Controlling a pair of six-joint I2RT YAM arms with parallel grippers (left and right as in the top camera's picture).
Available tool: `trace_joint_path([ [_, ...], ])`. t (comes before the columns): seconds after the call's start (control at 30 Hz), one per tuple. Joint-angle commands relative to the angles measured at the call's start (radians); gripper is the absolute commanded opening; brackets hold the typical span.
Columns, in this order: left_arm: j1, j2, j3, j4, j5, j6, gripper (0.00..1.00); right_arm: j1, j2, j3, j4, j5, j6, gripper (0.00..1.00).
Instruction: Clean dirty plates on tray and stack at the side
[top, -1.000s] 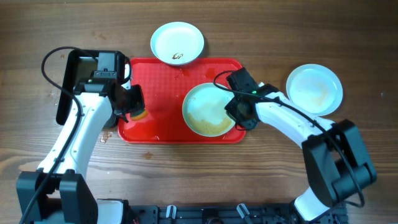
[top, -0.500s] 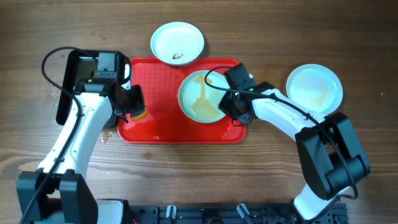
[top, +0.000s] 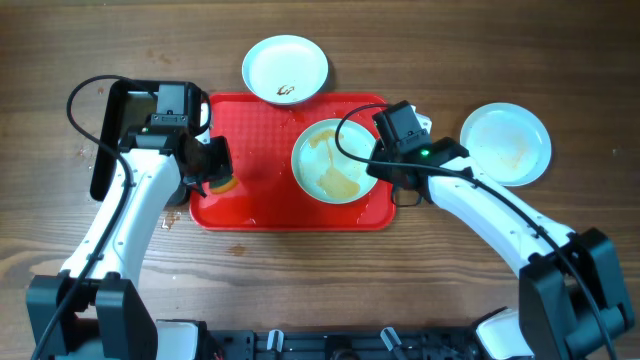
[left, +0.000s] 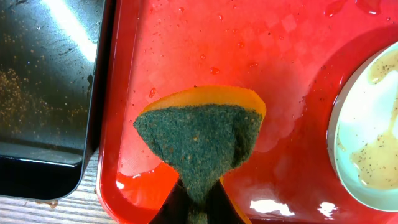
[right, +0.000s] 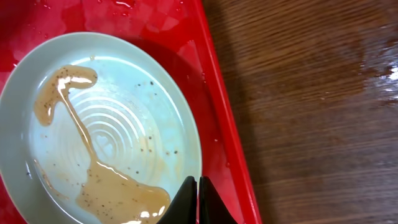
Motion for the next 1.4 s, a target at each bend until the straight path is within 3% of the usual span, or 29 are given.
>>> trace_joint_path([
  [0.0,0.006,0.006,-0.002,0.002,0.016,0.013,0.04,0.001,-0.018,0.000,-0.053,0.023,0.080,0.38],
  [0.07,0.006,0.006,-0.002,0.002,0.016,0.013,0.04,0.001,-0.010,0.000,-0.085,-0.027,0.193,0.72],
  [0.2,0.006,0.006,-0.002,0.002,0.017,0.013,0.04,0.001,0.021,0.000,-0.032,-0.176,0.271,0.76],
  [0.3,0.006,0.006,-0.002,-0.002,0.020,0.013,0.04,0.001,0.050,0.000,-0.022,-0.262,0.393,0.67],
  [0.4,0.006,0.006,-0.002,-0.002,0.020,0.013,0.04,0.001,0.090,0.000,-0.024,-0.319,0.480,0.66],
  [0.43,0.006,0.006,-0.002,-0.002,0.020,0.013,0.04,0.001,0.100,0.000,-0.025,-0.320,0.492,0.59],
  [0.67,0.006,0.006,-0.002,-0.004,0.020,0.013,0.04,0.001,0.212,0.000,-0.023,-0.318,0.495,0.53],
  [0.8,0.006,0.006,-0.002,-0.005,0.020,0.013,0.04,0.001,0.264,0.000,0.000,-0.318,0.495,0.24],
  [0.87,0.006,0.006,-0.002,-0.005,0.020,0.013,0.04,0.001,0.278,0.000,0.009,-0.314,0.494,0.04],
  [1.17,0.006,0.006,-0.002,-0.005,0.020,0.013,0.04,0.002,0.272,0.000,-0.018,-0.216,0.342,0.05],
  [1.37,0.006,0.006,-0.002,-0.005,0.020,0.012,0.04,0.003,0.096,0.009,-0.048,-0.062,0.225,0.05],
])
